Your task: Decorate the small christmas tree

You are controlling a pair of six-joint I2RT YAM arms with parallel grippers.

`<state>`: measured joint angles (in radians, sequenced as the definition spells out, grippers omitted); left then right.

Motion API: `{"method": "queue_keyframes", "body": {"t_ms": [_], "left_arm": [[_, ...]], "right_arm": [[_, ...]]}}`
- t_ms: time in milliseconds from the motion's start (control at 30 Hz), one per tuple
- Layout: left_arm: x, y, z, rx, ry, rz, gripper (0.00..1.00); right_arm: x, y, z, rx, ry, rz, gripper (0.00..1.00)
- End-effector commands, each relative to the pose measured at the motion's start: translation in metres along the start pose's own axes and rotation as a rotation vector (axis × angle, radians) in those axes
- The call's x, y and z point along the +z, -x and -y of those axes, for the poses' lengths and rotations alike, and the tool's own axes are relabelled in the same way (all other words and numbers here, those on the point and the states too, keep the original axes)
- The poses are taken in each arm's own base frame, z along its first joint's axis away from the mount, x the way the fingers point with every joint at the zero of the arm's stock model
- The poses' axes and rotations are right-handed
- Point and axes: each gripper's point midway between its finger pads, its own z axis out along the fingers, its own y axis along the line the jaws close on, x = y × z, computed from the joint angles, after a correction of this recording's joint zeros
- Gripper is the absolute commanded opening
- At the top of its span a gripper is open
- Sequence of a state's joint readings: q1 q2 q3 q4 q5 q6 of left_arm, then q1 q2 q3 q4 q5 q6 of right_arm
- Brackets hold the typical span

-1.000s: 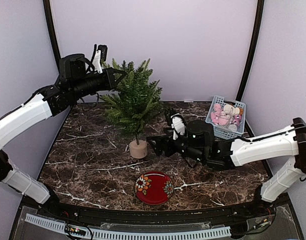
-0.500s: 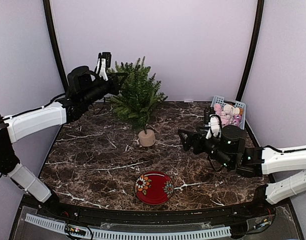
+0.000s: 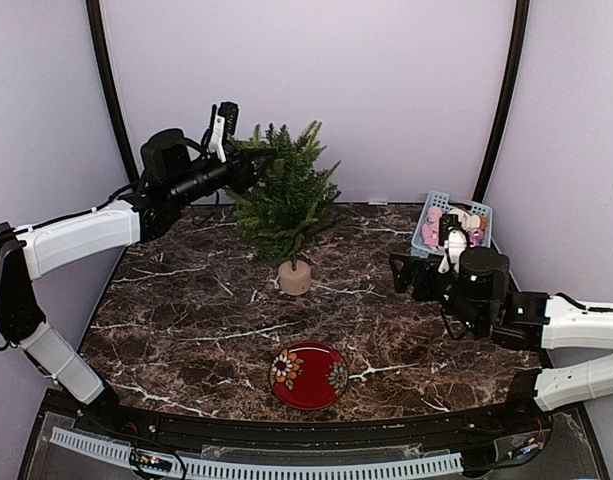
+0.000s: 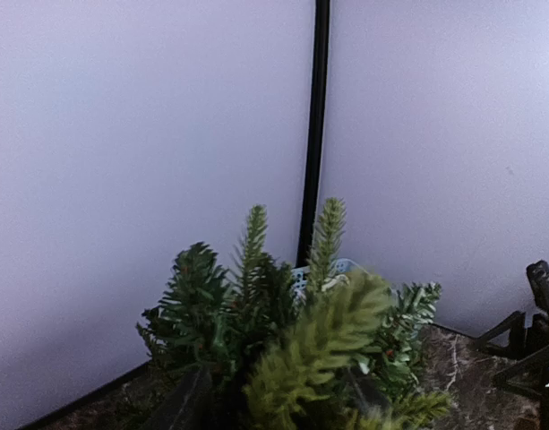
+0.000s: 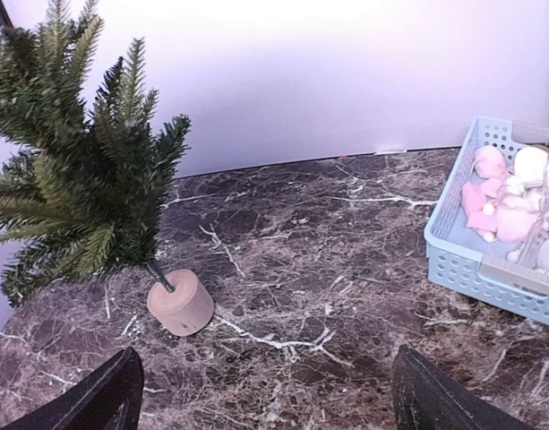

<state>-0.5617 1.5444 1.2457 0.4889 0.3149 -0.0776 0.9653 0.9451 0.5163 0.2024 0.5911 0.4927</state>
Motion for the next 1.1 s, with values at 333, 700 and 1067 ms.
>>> {"method": "queue_keyframes", "body": {"t_ms": [333,700,1067], "left_arm": [[-0.051,0.021,0.010,-0.014,0.033,-0.080,0.96],[-0.140,-0.043,-0.059,-0.291,0.311,-0.363,0.99],[-0.227,-0.103,-0.129,-0.330,0.557,-0.457,0.99]], "right_arm": [[-0.007,0.087,0.028,-0.097,-0.277,-0.145,0.99],[0.035,0.089,0.118,-0.046,-0.429,-0.331,0.95],[0.109,0.053,0.247,0.081,-0.561,-0.444,0.75]]}}
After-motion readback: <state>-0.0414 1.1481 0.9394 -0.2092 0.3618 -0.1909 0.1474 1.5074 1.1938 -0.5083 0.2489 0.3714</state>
